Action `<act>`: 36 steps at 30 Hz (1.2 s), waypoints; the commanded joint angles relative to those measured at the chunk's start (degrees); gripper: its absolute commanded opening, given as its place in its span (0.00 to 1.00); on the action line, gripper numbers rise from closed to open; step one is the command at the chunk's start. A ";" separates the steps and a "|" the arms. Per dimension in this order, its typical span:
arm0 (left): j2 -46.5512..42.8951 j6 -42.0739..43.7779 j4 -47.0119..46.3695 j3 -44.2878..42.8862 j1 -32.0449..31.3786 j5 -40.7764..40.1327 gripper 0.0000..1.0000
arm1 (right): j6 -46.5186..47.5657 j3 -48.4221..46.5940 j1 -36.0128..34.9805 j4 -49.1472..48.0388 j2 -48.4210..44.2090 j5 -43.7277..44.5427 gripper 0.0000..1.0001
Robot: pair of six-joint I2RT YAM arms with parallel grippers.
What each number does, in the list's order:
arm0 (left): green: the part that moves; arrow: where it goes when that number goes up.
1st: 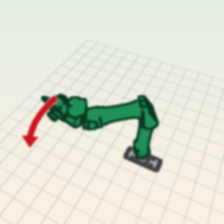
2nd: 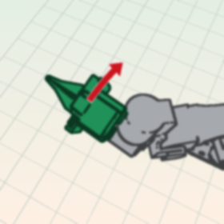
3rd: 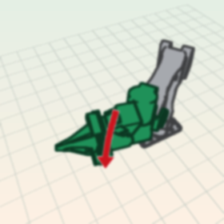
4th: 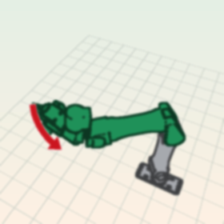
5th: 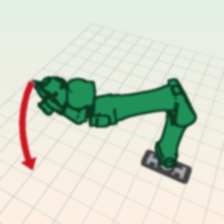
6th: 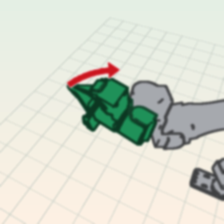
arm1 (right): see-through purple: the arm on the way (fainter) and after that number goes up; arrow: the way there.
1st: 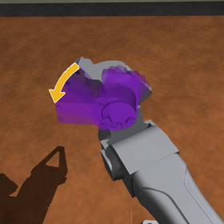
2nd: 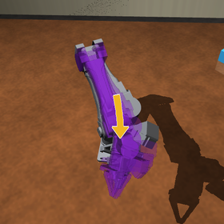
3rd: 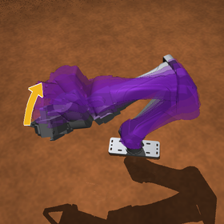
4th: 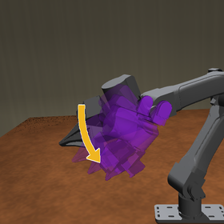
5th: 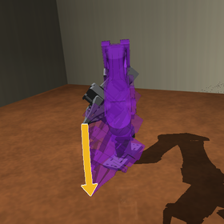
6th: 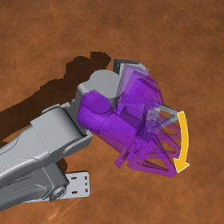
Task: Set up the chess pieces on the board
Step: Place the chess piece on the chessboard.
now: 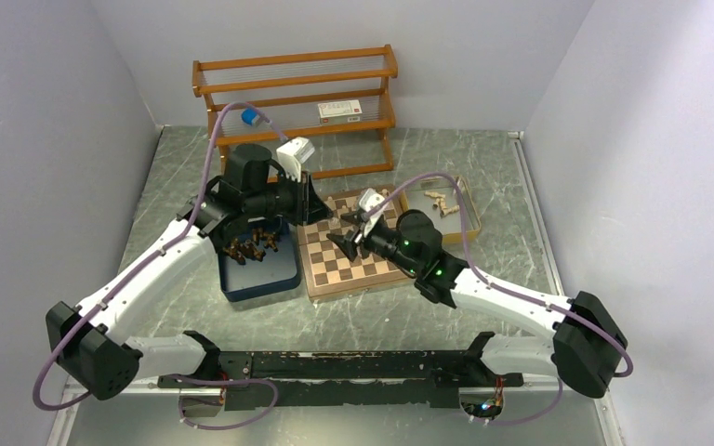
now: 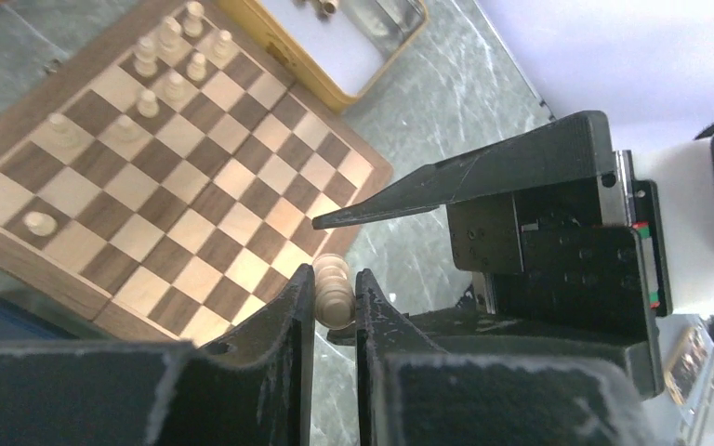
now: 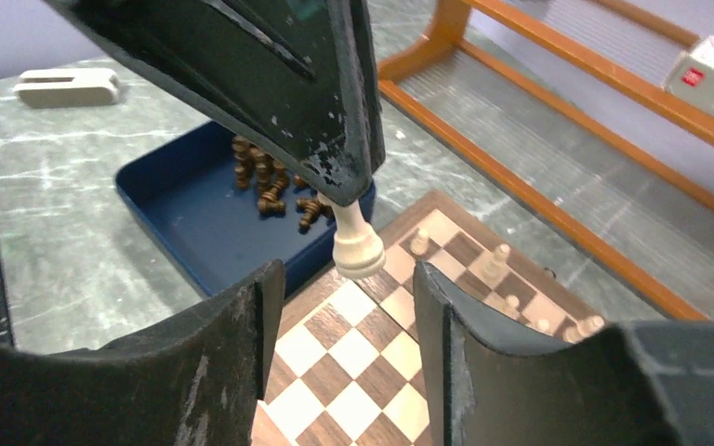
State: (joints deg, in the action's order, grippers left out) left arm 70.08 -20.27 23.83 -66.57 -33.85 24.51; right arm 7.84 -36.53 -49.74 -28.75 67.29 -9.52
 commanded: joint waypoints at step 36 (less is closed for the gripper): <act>45.36 7.24 1.14 -35.87 -5.85 -36.05 0.10 | -37.63 -1.57 21.16 32.55 -9.00 24.15 1.00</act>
State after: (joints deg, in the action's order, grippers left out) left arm 112.53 -14.61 23.46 -98.39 -38.89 -7.84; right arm -29.58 -38.98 -29.15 2.83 59.59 13.10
